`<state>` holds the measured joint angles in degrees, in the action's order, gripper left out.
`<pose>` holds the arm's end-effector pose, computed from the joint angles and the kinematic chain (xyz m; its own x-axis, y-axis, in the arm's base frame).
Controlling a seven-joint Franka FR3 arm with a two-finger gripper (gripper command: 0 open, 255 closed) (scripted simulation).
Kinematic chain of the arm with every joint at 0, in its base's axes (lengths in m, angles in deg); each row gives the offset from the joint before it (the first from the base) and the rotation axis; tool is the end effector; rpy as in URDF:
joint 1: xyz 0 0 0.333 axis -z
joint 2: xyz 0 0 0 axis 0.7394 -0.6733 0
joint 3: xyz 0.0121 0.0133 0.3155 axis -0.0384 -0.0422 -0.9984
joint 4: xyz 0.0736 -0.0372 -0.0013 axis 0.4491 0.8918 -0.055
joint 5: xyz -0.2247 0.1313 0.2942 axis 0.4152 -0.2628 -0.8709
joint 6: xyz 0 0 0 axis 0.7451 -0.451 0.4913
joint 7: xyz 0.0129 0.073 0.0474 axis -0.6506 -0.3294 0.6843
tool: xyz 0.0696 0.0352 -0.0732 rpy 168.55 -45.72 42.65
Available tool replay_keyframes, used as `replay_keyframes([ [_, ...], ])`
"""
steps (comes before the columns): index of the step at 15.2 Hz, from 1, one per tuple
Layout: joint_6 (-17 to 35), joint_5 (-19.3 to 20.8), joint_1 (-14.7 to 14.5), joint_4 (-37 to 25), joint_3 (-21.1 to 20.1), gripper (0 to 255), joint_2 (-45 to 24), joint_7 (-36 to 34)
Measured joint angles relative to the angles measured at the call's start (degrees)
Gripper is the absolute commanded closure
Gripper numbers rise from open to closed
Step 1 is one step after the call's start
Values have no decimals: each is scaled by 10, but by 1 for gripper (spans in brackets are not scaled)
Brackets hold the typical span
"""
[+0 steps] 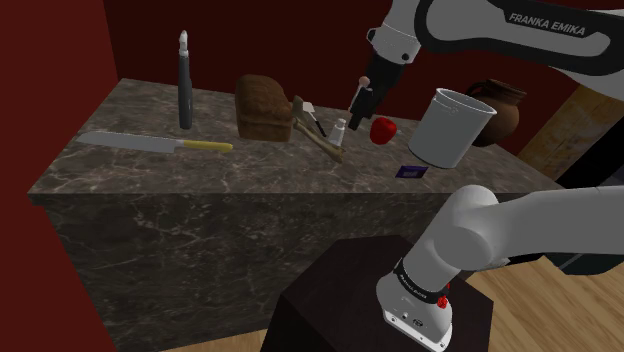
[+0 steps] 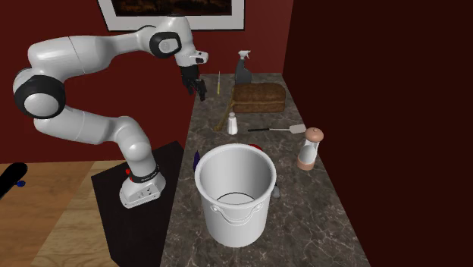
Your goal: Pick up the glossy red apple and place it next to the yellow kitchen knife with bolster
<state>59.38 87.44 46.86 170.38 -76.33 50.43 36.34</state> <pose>0.3092 0.0124 0.5715 0.9880 0.1315 0.0815 0.1249 -0.9888 0.0816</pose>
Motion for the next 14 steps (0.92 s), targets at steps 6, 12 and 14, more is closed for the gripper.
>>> replay_keyframes([
  [6,21,32,23,8,52,0,-2,48],
  [12,54,73,52,-16,130,0,-43,121],
  [14,66,83,60,-24,154,0,-56,143],
])
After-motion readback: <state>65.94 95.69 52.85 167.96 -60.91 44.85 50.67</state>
